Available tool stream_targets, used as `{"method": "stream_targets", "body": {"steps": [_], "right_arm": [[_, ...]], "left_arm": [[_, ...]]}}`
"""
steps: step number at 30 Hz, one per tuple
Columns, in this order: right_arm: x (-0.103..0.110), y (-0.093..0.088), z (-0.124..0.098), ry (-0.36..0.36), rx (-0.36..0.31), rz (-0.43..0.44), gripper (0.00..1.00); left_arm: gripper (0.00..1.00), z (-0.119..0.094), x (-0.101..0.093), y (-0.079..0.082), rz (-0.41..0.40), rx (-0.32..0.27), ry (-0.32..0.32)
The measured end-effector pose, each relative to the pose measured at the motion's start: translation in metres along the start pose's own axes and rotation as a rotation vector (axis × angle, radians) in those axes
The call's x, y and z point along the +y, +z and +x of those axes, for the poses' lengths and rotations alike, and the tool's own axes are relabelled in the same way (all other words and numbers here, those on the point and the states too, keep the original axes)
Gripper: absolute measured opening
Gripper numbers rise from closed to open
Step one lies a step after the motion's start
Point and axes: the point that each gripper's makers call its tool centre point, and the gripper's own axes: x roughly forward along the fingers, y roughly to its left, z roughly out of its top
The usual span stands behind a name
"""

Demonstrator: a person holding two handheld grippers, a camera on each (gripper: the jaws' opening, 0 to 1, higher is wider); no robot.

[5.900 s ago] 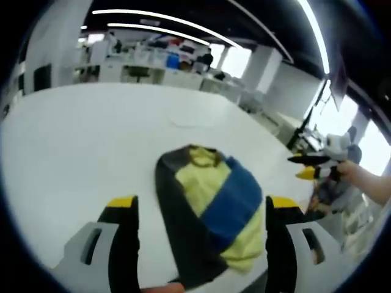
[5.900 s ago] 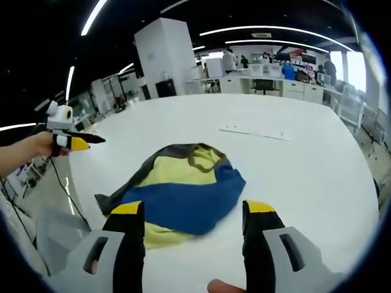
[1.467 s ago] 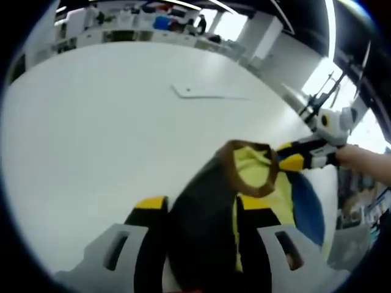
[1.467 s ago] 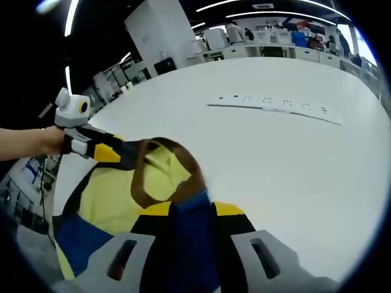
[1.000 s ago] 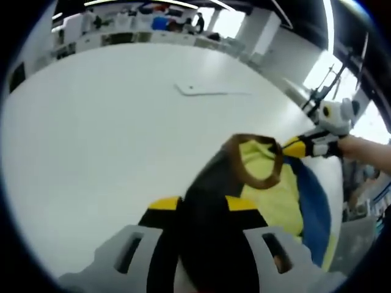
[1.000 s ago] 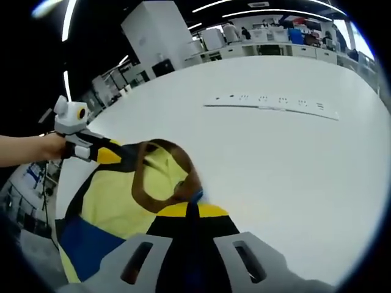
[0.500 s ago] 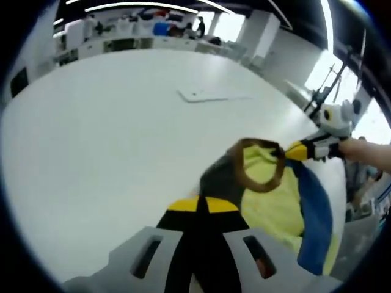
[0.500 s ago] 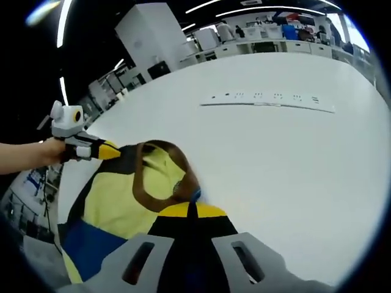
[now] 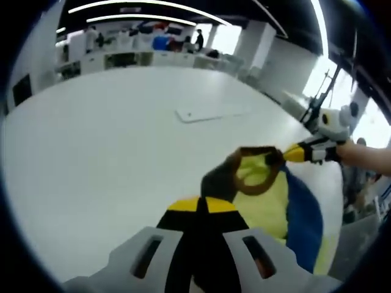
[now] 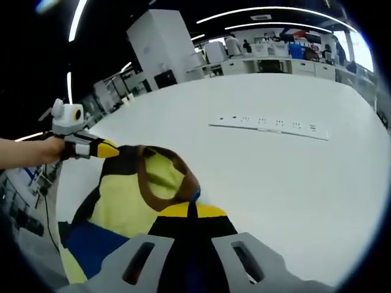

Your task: Fold the garment on the visible template until the final outline fits inside the template.

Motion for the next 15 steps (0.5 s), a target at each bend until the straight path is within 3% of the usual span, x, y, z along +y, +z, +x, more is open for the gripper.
{"method": "stream_targets", "body": {"steps": [8, 15], "right_arm": [[0.019, 0.028, -0.03, -0.003, -0.103, -0.028, 0.01], [0.037, 0.055, -0.061, -0.016, -0.207, -0.046, 0.01]], "left_arm": [[0.0, -0.036, -0.01, 0.023, 0.019, -0.115, 0.025], [0.0, -0.073, -0.031, 0.05, 0.142, -0.201, 0.055]]}}
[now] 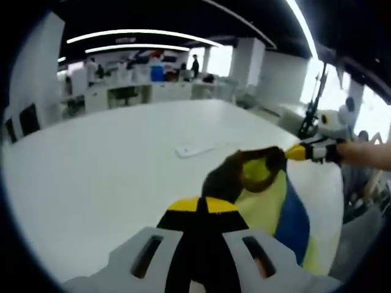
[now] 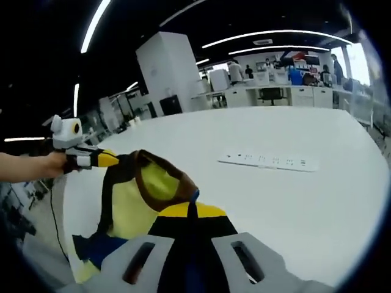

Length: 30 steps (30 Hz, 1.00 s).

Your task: Fold the garment on the visible template until the final outline fits inside the template.

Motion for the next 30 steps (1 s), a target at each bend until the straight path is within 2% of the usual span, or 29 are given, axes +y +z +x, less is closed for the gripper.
{"method": "stream_targets", "body": {"steps": [6, 15, 20, 23, 30], "right_arm": [[0.012, 0.026, -0.022, -0.012, -0.075, -0.014, 0.01], [0.031, 0.068, -0.06, -0.033, -0.189, -0.052, 0.01], [0.044, 0.092, -0.083, -0.045, -0.255, -0.098, 0.01], [0.049, 0.103, -0.094, -0.059, -0.28, -0.142, 0.01], [0.062, 0.13, -0.119, -0.075, -0.351, -0.162, 0.01]], "left_arm": [[0.0, -0.029, -0.021, 0.028, 0.061, -0.076, 0.0], [0.0, -0.069, -0.039, 0.063, 0.068, -0.19, 0.017], [0.0, -0.091, -0.053, 0.086, 0.123, -0.247, 0.028], [0.0, -0.101, -0.06, 0.097, 0.132, -0.28, 0.024], [0.0, -0.122, -0.072, 0.122, 0.161, -0.341, 0.019]]}}
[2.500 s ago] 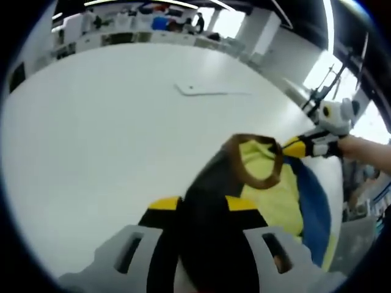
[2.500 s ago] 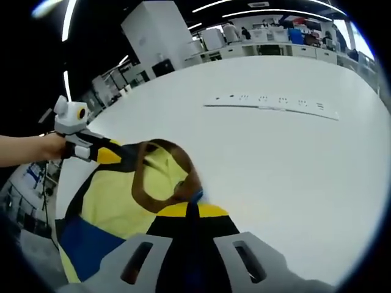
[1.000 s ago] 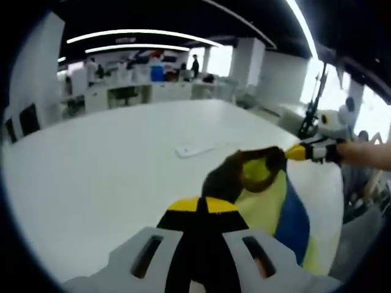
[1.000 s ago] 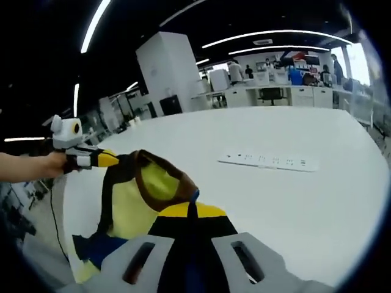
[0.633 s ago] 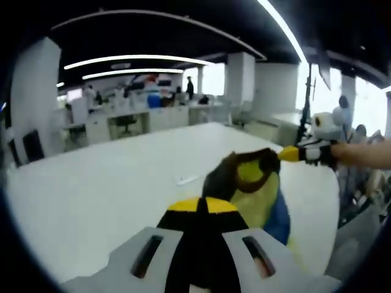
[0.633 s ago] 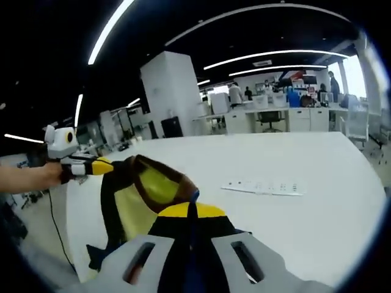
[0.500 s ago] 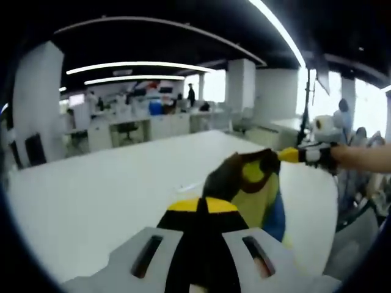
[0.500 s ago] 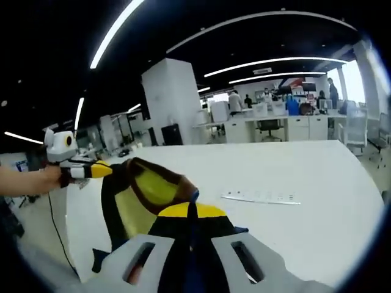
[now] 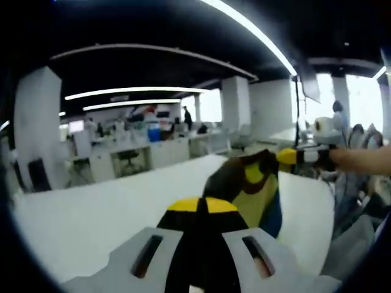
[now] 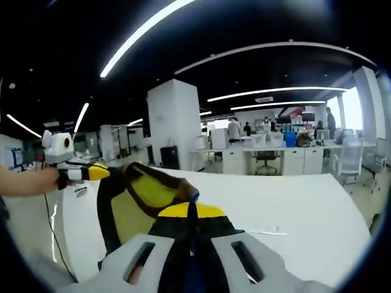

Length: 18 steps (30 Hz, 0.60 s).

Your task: Fold the garment on the visible template until the final outline fits inside the template.

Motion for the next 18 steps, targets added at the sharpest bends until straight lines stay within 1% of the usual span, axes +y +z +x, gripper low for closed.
{"method": "stream_targets", "body": {"steps": [3, 7, 10, 12, 18], "right_arm": [[0.002, 0.016, -0.007, -0.011, -0.03, -0.011, 0.01], [0.004, 0.035, -0.015, -0.027, -0.07, -0.025, 0.01], [0.006, 0.053, -0.026, -0.045, -0.112, -0.04, 0.01], [0.007, 0.061, -0.032, -0.051, -0.127, -0.046, 0.01], [0.014, 0.092, -0.053, -0.071, -0.195, -0.087, 0.01]], "left_arm": [[0.0, -0.006, -0.006, 0.014, 0.016, -0.027, -0.001], [0.0, -0.013, -0.015, 0.028, 0.028, -0.055, -0.01], [0.0, -0.02, -0.022, 0.04, 0.043, -0.082, -0.012], [0.0, -0.024, -0.026, 0.049, 0.05, -0.101, -0.014], [0.0, -0.04, -0.042, 0.078, 0.066, -0.167, -0.024]]}}
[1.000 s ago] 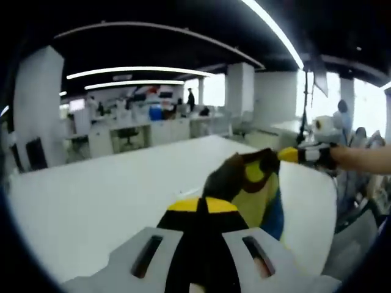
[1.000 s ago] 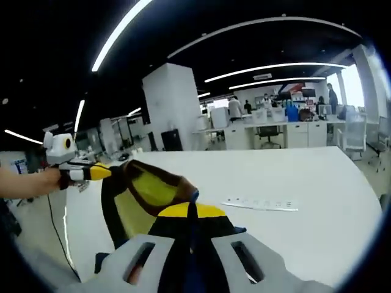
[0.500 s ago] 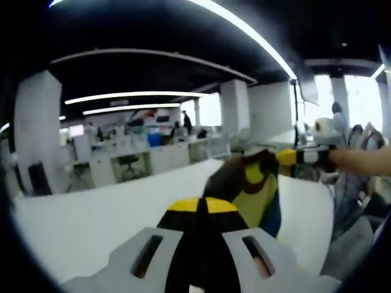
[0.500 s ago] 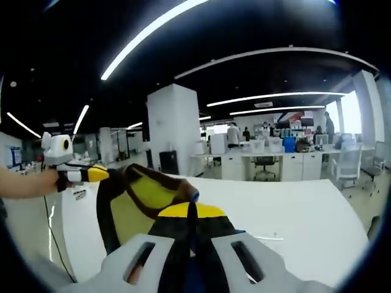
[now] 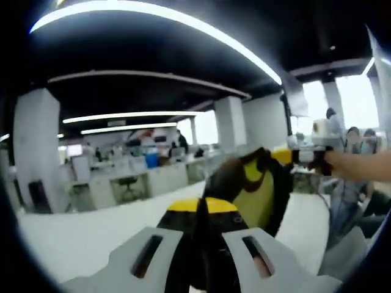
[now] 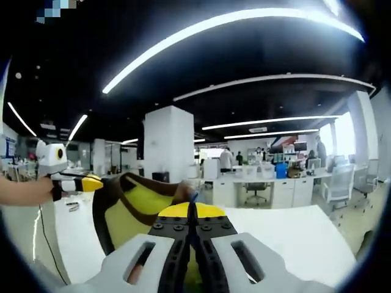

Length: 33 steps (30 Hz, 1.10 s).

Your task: Fold the garment on the visible template until the final outline fits inside the template.

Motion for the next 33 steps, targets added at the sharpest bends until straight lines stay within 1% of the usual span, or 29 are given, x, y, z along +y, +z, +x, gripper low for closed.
{"method": "stream_targets", "body": {"steps": [8, 13, 17, 19, 22, 26, 28, 29, 33], "right_arm": [[0.004, 0.035, -0.023, -0.025, -0.071, -0.031, 0.01], [0.013, 0.057, -0.036, -0.031, -0.103, -0.055, 0.01], [0.015, 0.073, -0.048, -0.032, -0.131, -0.074, 0.01], [0.017, 0.084, -0.056, -0.034, -0.153, -0.081, 0.01], [0.021, 0.094, -0.064, -0.034, -0.167, -0.088, 0.01], [0.025, 0.1, -0.073, -0.032, -0.174, -0.091, 0.01], [0.028, 0.099, -0.077, -0.033, -0.173, -0.085, 0.01], [0.031, 0.098, -0.081, -0.033, -0.17, -0.075, 0.01], [0.04, 0.095, -0.092, -0.038, -0.156, -0.063, 0.01]], "left_arm": [[0.0, -0.01, -0.015, 0.038, 0.039, -0.071, -0.018], [0.0, -0.017, -0.023, 0.054, 0.056, -0.101, -0.028], [0.0, -0.026, -0.03, 0.068, 0.059, -0.131, -0.03], [0.0, -0.032, -0.034, 0.076, 0.062, -0.15, -0.032], [0.0, -0.038, -0.04, 0.083, 0.061, -0.164, -0.035], [0.0, -0.047, -0.046, 0.087, 0.065, -0.173, -0.036], [0.0, -0.051, -0.048, 0.087, 0.059, -0.173, -0.036], [0.0, -0.055, -0.051, 0.087, 0.044, -0.176, -0.037], [0.0, -0.069, -0.058, 0.085, 0.046, -0.163, -0.032]]}}
